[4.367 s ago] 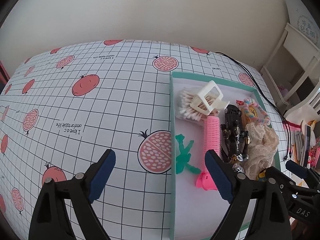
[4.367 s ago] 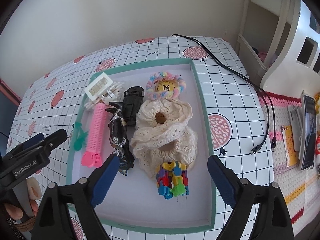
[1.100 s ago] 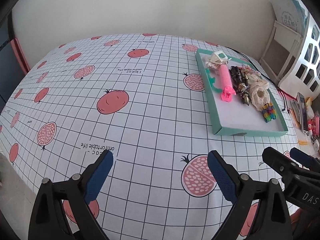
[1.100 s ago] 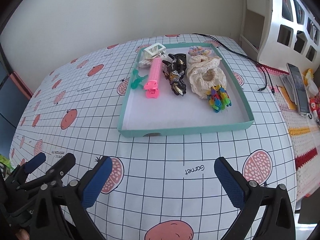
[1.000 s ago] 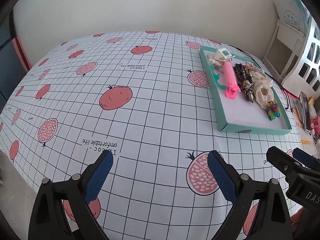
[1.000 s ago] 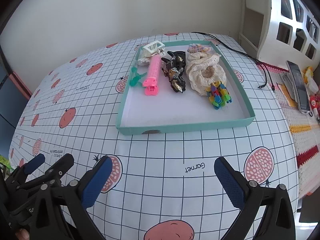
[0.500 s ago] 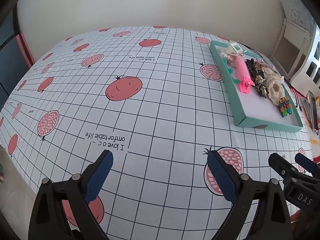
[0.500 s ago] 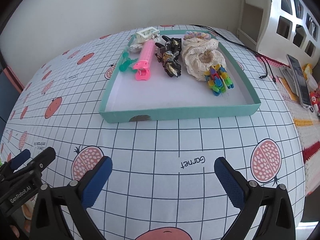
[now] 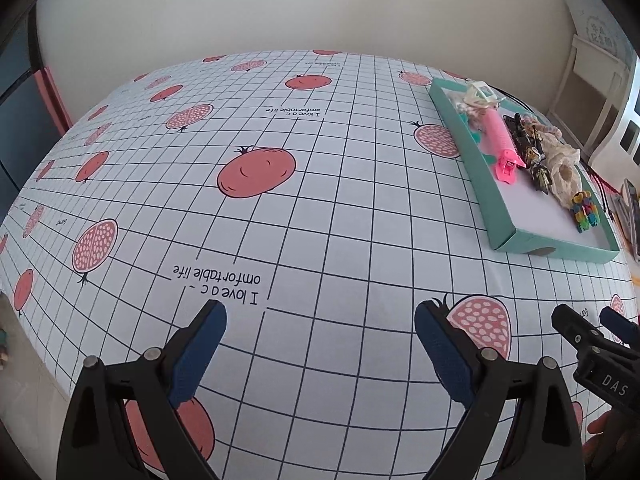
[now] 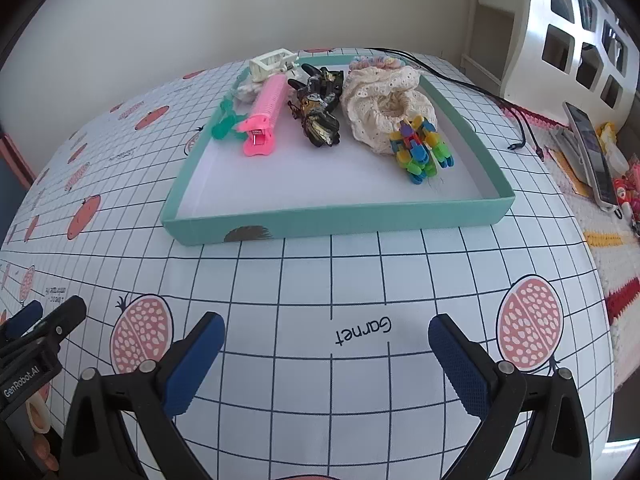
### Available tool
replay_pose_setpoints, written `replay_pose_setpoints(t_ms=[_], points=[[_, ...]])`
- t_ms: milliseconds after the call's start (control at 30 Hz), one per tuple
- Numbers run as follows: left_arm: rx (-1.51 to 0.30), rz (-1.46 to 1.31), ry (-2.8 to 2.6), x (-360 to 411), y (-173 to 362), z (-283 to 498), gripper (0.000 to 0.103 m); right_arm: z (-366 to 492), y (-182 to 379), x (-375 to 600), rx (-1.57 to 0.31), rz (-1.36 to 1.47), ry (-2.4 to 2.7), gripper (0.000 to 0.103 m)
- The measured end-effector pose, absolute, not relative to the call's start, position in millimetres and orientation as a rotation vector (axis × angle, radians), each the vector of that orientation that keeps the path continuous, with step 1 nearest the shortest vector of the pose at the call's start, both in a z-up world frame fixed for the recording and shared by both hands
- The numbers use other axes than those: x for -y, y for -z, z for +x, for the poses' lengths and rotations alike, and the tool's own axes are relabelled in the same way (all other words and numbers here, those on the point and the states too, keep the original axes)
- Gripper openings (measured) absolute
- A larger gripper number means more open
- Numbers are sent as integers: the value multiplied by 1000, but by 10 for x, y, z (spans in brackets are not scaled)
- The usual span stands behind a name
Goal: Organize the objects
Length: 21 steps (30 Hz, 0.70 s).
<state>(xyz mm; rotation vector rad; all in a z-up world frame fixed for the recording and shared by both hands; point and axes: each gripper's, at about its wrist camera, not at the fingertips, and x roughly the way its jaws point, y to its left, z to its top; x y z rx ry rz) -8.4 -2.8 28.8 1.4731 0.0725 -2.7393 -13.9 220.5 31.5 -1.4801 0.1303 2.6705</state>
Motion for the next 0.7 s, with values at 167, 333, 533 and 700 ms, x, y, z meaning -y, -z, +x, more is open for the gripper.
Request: replay_pose_setpoints(t_ms=[167, 333, 533, 700], points=[[-73, 1483, 2738, 30, -217, -110, 95, -154, -279, -2184, -114, -1479, -2669, 103], [-69, 1463, 2739, 24, -183, -114, 95, -158, -252, -2173, -84, -1475, -2662, 103], [-52, 1491, 2723, 2, -116, -127, 95, -156, -241, -2186, -77, -1462, -2656, 103], [-72, 1473, 2731, 18, -104, -132, 95, -159, -237, -2185, -55, -1443, -2657, 103]])
